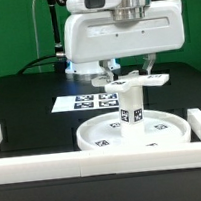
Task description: Assemble round table
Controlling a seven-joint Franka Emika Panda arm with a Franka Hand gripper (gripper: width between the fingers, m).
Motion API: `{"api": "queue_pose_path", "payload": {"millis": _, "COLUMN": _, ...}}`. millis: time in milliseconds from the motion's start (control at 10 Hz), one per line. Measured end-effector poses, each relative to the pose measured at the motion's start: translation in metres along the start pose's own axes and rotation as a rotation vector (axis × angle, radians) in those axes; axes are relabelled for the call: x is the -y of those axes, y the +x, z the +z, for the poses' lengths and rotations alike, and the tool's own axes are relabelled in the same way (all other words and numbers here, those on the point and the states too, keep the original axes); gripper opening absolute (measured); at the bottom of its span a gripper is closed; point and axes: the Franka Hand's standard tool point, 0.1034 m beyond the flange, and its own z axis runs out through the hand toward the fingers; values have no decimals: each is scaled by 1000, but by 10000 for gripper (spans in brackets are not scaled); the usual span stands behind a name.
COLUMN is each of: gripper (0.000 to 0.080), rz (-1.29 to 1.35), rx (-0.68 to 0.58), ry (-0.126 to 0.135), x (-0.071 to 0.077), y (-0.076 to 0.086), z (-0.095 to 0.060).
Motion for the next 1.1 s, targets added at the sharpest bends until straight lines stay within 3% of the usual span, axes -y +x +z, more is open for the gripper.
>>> {"api": "queue_pose_path", "payload": {"millis": 700, "gripper": 445, "rz": 432, "rx": -2, "ry": 5, "x": 1, "y": 1, "z": 0}}
{"api": "queue_pose_path", "payload": {"millis": 1100, "gripper": 445, "rz": 877, "rx": -6, "ry": 53, "x": 1, "y": 2, "z": -1}}
